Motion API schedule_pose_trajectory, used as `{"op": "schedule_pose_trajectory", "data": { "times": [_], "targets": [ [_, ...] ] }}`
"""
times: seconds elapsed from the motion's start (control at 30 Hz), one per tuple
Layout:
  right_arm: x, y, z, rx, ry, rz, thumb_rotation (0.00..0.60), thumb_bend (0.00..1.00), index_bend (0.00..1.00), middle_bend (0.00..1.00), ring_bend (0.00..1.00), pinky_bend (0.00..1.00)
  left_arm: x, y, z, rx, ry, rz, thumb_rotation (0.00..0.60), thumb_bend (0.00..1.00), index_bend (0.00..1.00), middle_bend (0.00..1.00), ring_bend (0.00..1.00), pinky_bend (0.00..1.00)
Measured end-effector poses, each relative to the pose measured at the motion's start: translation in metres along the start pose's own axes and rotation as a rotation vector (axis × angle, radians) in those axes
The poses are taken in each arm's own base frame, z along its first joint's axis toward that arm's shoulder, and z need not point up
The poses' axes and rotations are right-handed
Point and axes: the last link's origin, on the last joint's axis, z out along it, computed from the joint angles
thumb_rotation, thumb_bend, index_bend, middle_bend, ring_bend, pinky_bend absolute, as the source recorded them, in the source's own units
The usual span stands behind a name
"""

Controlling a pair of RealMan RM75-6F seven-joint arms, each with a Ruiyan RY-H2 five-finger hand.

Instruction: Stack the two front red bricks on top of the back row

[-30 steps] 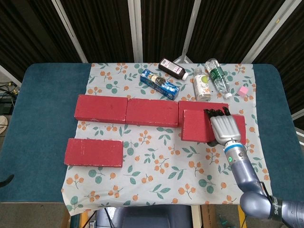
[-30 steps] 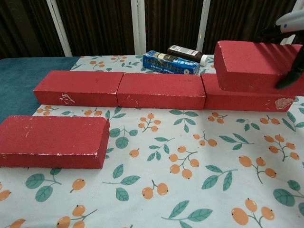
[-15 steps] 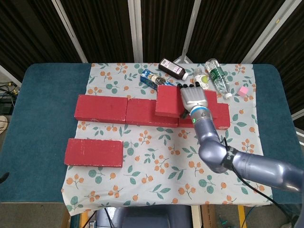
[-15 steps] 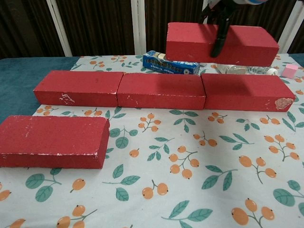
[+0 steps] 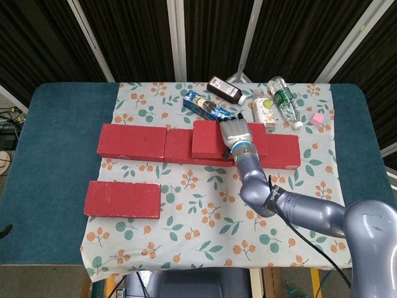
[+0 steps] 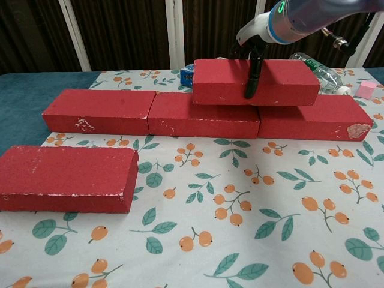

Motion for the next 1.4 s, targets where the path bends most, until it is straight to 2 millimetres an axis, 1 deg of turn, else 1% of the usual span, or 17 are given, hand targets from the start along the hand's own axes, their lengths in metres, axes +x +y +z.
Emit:
{"op": "schedule_pose_trajectory", "data": {
  "times": [0.2, 0.47, 1.4],
  "targets": [
    [-0.003, -0.001, 0.008, -0.001, 0.003, -0.007, 0.600, 0.20, 0.27, 0.33, 0.36, 0.00, 0.002, -0.001, -0.001, 0.012, 0.015, 0.002, 0.600, 0.00, 0.06, 0.00, 0.00, 0.11],
    [-0.014, -0.002, 0.013, 0.010, -0.011, -0.017, 0.600, 0.20, 0.27, 0.33, 0.36, 0.00, 0.001, -0.001, -0.001, 0.016, 0.009, 0.008, 0.600, 0.00, 0.06, 0.00, 0.00, 0.11],
    [-0.026, 0.001, 0.025, -0.001, -0.025, -0.008, 0.600, 0.20, 0.27, 0.33, 0.36, 0.00, -0.002, -0.001, -0.001, 0.019, 0.005, 0.025, 0.600, 0.00, 0.06, 0.00, 0.00, 0.11]
  ]
}}
